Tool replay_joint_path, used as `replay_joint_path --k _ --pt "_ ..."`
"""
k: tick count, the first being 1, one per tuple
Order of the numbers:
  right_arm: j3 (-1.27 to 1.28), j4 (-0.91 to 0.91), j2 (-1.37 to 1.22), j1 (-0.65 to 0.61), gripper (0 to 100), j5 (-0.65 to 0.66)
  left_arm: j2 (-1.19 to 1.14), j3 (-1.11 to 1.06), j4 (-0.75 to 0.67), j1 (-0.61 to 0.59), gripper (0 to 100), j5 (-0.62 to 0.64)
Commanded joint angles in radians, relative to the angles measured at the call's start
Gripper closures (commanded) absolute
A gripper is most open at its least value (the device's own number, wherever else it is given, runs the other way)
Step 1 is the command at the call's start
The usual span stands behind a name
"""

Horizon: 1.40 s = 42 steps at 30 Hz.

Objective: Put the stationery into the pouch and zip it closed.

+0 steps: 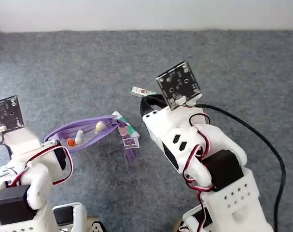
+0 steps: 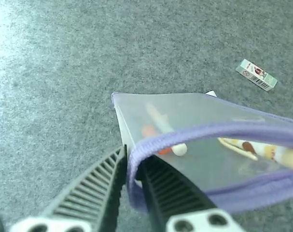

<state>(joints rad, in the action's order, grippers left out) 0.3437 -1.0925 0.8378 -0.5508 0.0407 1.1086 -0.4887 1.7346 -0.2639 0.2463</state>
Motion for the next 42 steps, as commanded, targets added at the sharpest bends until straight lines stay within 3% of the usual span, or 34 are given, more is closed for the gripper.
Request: replay_joint_path --k 1,5,8,12,22,28,35,42 --pt "-0.078 -0.004 -0.005 -0.094 99.1 -0.038 -0.008 0.033 0.017 -0.006 99 -0.008" --pt "-0.081 -0.059 -0.005 -0.288 99.1 -0.051 -0.008 0.033 0.017 -0.006 99 -0.008" --pt "-0.078 -0.062 -0.015 -0.407 99.1 -0.152 -0.008 0.033 0.017 -0.006 99 -0.008" --pt "-0.08 -0.059 -0.088 -0.437 99.1 -0.192 -0.008 0.031 0.017 -0.006 99 -0.008" --pt "-0.106 -0.101 -0.076 -0.315 99.1 -0.166 -0.008 0.031 0.015 -0.006 99 -0.008" --pt "-0.106 -0.101 -0.111 -0.068 99.1 -0.146 -0.008 0.033 0.015 -0.006 99 -0.008" --pt "-0.207 -0.113 -0.438 0.165 98.7 -0.066 -0.008 0.033 0.017 -0.006 99 -0.008" --pt "-0.571 -0.263 -0.878 0.188 98.4 0.138 -0.008 0.024 0.017 -0.077 99 -0.011"
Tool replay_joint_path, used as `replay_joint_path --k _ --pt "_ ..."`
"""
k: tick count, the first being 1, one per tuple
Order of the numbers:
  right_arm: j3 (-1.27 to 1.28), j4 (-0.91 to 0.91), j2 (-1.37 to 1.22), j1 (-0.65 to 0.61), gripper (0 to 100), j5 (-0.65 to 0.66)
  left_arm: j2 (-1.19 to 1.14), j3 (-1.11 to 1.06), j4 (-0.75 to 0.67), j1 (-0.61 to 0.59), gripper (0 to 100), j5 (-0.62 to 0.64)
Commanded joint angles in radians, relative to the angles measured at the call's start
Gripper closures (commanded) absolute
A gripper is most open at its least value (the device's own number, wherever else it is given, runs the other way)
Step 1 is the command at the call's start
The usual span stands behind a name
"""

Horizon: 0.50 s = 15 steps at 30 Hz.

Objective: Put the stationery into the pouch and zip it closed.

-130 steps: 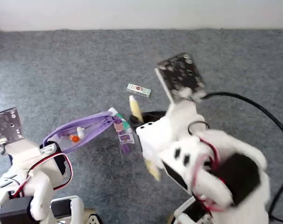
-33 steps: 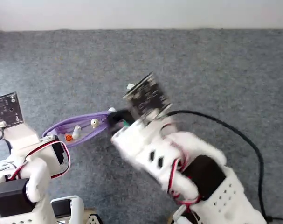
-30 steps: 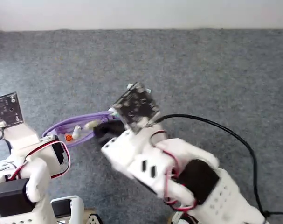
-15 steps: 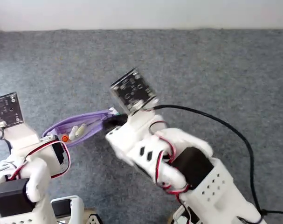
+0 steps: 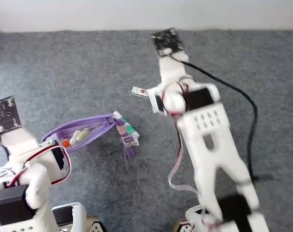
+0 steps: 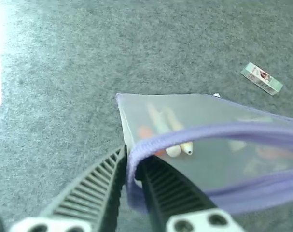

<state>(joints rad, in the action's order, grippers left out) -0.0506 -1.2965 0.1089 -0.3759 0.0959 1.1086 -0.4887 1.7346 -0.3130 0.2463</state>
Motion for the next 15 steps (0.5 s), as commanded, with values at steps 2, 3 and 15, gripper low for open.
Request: replay_joint_path --k 2,3,15 --pt "-0.284 -0.107 -0.272 0.015 94.9 0.12 -0.008 0.007 0.017 -0.037 99 -0.009" --pt "-0.336 -0.128 -0.331 0.016 91.4 0.13 -0.008 -0.001 0.017 -0.037 99 -0.009" --pt "-0.962 -0.219 -0.915 -0.028 59.0 0.241 -0.008 -0.01 0.015 -0.032 99 -0.009"
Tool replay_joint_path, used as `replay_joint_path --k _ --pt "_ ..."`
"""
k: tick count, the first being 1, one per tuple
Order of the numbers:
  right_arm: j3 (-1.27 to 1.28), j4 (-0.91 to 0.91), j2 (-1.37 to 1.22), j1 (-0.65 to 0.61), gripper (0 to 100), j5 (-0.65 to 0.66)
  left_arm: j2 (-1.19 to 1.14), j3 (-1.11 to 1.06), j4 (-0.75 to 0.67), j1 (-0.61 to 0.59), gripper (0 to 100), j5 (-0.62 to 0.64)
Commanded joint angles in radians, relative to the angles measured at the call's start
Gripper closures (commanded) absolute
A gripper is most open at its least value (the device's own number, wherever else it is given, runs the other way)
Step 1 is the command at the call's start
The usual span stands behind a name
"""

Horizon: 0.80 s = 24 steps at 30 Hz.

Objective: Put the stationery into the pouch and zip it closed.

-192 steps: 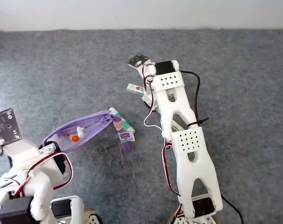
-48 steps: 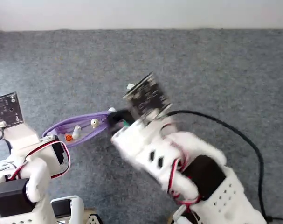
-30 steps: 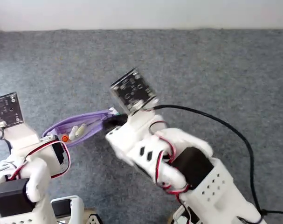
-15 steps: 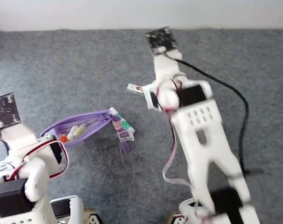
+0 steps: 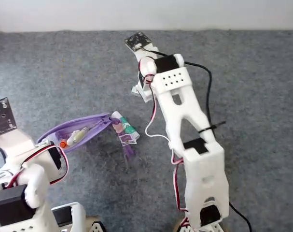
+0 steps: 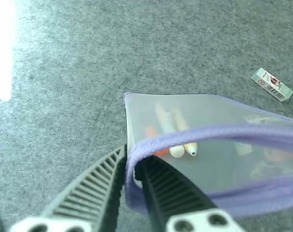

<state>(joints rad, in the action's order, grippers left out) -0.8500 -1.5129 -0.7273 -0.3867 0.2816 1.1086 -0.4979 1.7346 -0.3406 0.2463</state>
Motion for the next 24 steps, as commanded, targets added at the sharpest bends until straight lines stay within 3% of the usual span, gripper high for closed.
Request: replay_joint_path --k 1,11,19,24 --pt "-0.209 -0.002 -0.122 -0.019 59.0 0.072 -0.008 -0.001 0.014 -0.005 99 -0.009" --pt "-0.562 0.022 -0.489 -0.025 70.1 0.163 -0.008 -0.001 0.014 -0.005 99 -0.009" --pt "-0.603 0.027 -0.599 0.015 70.8 0.166 -0.008 -0.001 0.014 -0.005 99 -0.009" --pt "-0.643 -0.077 -0.595 0.008 92.2 0.236 -0.008 -0.001 0.012 -0.005 99 -0.009"
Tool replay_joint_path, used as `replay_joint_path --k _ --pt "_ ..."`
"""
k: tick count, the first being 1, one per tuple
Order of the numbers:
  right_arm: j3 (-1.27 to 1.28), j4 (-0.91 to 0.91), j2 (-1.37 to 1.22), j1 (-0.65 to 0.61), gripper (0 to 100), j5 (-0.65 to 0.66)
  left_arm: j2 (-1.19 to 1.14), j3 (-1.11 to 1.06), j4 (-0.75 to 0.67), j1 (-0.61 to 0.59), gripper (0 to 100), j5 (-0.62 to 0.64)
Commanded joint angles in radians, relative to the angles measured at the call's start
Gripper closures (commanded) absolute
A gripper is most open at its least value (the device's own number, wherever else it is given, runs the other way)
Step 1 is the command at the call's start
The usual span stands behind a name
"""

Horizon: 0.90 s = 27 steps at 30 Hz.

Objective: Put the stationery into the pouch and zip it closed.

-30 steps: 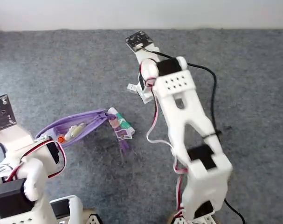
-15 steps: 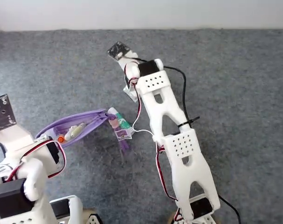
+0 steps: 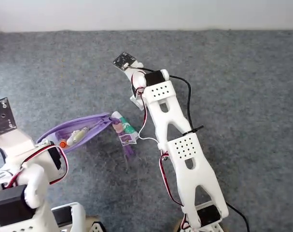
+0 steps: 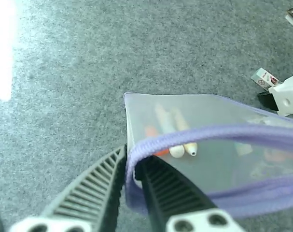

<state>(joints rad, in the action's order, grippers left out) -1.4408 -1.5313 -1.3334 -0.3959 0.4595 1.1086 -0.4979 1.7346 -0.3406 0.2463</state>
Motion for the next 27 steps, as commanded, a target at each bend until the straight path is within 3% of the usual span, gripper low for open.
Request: replay_joint_path --k 1,7,12,16,23,27 --pt "-0.069 -0.079 0.012 0.018 97.5 0.087 -0.008 -0.001 0.012 -0.005 99 -0.009" --pt "-0.17 -0.269 0.016 0.018 99.4 0.124 -0.008 -0.001 0.012 -0.005 99 -0.009" --pt "-0.158 -0.271 0.047 0.053 99.1 0.123 -0.008 -0.001 0.014 -0.005 99 -0.009" --pt "0.017 -0.271 0.154 0.073 99.1 0.121 -0.008 -0.001 0.014 -0.005 99 -0.009" --pt "0.585 -0.262 0.489 0.045 98.0 0.02 -0.008 -0.001 0.012 -0.005 99 -0.009" --pt "0.647 -0.262 0.553 0.035 84.4 -0.063 -0.008 -0.001 0.011 -0.005 99 -0.009"
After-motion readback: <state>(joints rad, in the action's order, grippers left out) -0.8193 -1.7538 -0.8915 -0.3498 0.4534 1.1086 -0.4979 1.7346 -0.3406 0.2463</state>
